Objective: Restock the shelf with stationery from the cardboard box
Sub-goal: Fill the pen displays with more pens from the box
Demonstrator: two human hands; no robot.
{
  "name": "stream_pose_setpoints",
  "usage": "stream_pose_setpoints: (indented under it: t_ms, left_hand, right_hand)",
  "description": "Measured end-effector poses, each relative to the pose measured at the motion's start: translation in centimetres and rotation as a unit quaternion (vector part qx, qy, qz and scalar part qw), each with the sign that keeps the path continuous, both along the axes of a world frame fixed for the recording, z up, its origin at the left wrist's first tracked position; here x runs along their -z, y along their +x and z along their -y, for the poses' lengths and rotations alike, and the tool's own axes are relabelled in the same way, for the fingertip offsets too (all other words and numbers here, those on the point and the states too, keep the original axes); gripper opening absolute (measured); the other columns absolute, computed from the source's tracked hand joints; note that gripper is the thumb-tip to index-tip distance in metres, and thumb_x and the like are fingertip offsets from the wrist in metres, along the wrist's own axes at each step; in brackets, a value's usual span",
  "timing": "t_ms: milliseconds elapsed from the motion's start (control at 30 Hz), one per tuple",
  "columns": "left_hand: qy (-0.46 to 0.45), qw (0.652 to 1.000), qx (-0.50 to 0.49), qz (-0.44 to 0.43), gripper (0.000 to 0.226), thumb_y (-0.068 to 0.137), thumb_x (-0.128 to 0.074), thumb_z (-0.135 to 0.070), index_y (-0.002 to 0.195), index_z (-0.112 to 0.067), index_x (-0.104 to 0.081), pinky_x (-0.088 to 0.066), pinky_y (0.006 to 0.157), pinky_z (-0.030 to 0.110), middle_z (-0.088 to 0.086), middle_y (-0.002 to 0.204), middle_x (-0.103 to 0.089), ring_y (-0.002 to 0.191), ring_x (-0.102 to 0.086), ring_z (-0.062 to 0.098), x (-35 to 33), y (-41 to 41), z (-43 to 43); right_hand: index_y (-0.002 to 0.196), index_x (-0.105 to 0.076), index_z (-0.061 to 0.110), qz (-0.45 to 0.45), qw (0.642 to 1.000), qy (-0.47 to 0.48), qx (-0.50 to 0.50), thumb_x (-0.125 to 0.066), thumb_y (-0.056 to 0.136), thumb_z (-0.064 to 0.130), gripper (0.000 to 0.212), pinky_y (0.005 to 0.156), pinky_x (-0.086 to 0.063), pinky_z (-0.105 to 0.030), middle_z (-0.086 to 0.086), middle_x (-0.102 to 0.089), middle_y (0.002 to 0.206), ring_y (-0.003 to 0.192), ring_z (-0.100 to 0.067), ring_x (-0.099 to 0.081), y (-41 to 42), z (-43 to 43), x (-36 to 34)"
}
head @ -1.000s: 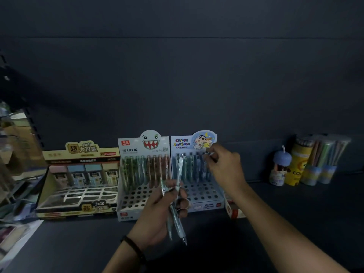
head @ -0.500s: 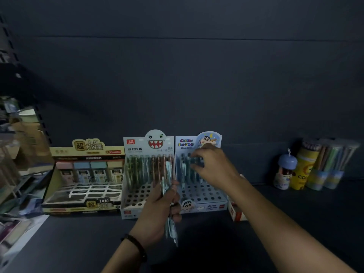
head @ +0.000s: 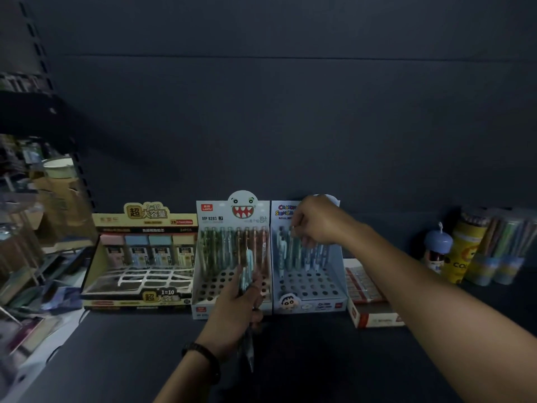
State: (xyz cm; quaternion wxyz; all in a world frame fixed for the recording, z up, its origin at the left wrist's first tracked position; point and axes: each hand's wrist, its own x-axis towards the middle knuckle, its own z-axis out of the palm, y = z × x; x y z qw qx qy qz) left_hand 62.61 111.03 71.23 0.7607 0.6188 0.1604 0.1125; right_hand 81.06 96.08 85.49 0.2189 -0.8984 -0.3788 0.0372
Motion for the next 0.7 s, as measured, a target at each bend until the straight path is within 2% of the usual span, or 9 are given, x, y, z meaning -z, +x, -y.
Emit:
stream_pose_setpoints:
  t_ms: [67,167,267,367,467,567,633,700]
  left_hand:
    - [0.005,1.000,0.000,-0.003,0.059,0.112,-0.051,-0.016,0.165,-0.022,-0.028,-0.035,0.050,0.029,-0.002,0.066,-0.042,0.054,-0.032,0.013,0.2,0.2,0.0]
    - [-0.001,1.000,0.004,0.010,0.048,0.112,-0.051,-0.017,0.158,-0.023,-0.039,-0.032,0.049,0.029,-0.002,0.068,-0.037,0.054,-0.029,0.013,-0.2,0.1,0.5]
    - [-0.009,1.000,0.001,0.025,0.020,0.111,-0.054,-0.019,0.129,-0.010,-0.055,-0.029,0.049,0.030,0.002,0.073,-0.027,0.055,-0.024,0.015,-1.0,-0.9,0.3]
    - [0.018,0.998,-0.022,0.058,0.014,0.109,-0.059,-0.020,0.114,-0.007,-0.060,-0.024,0.051,0.032,-0.002,0.068,-0.027,0.054,-0.022,0.015,-2.2,-2.2,-0.6]
    - [0.079,0.991,-0.075,0.072,0.012,0.105,-0.064,-0.023,0.108,-0.013,-0.069,-0.028,0.048,0.029,-0.003,0.062,-0.032,0.050,-0.027,0.015,-3.2,-3.3,-1.8]
    - [0.109,0.985,-0.107,0.081,0.012,0.107,-0.062,-0.027,0.108,-0.016,-0.066,-0.029,0.045,0.028,-0.003,0.061,-0.033,0.049,-0.026,0.015,-3.0,-4.1,-3.6]
    - [0.119,0.982,-0.117,0.085,0.015,0.109,-0.058,-0.028,0.108,-0.013,-0.062,-0.027,0.046,0.028,-0.003,0.064,-0.032,0.050,-0.025,0.016,-2.4,-4.7,-4.6]
    - [0.097,0.983,-0.131,0.079,0.016,0.109,-0.057,-0.026,0.112,-0.012,-0.063,-0.024,0.048,0.029,-0.002,0.066,-0.031,0.052,-0.025,0.015,-1.5,-5.2,-5.3]
  right_hand:
    - [0.088,-0.078,0.007,0.012,1.000,0.003,0.002,-0.079,0.095,0.011,0.009,0.059,-0.064,-0.033,-0.007,-0.077,0.068,0.058,-0.019,-0.077,-0.2,-0.1,-1.0]
    - [0.088,-0.077,0.008,0.019,1.000,0.021,0.007,-0.076,0.096,0.008,0.008,0.058,-0.065,-0.037,-0.005,-0.077,0.068,0.059,-0.021,-0.077,-0.7,0.4,-3.1]
    - [0.088,-0.076,0.011,0.045,0.999,0.031,0.004,-0.078,0.096,0.012,0.008,0.059,-0.066,-0.041,-0.006,-0.077,0.068,0.056,-0.019,-0.076,-2.1,1.3,-5.4]
    - [0.090,-0.077,0.010,0.044,0.997,0.064,-0.030,-0.080,0.095,0.012,0.006,0.059,-0.066,-0.039,-0.004,-0.077,0.069,0.057,-0.017,-0.076,-4.4,1.5,-7.1]
    - [0.092,-0.076,0.014,0.043,0.994,0.067,-0.079,-0.080,0.095,0.015,0.005,0.058,-0.065,-0.042,-0.002,-0.077,0.068,0.056,-0.016,-0.075,-7.0,0.2,-7.6]
    - [0.092,-0.076,0.013,0.068,0.989,0.078,-0.109,-0.080,0.095,0.015,0.005,0.051,-0.060,-0.032,-0.002,-0.077,0.067,0.054,-0.013,-0.073,-8.3,-2.3,-7.2]
    - [0.090,-0.076,0.011,0.066,0.988,0.085,-0.109,-0.080,0.095,0.014,0.006,0.047,-0.055,-0.024,-0.003,-0.077,0.067,0.053,-0.012,-0.073,-8.3,-4.1,-6.9]
    - [0.088,-0.076,0.011,0.058,0.988,0.088,-0.109,-0.080,0.094,0.012,0.007,0.050,-0.058,-0.027,-0.004,-0.077,0.067,0.054,-0.013,-0.074,-7.9,-5.9,-6.3]
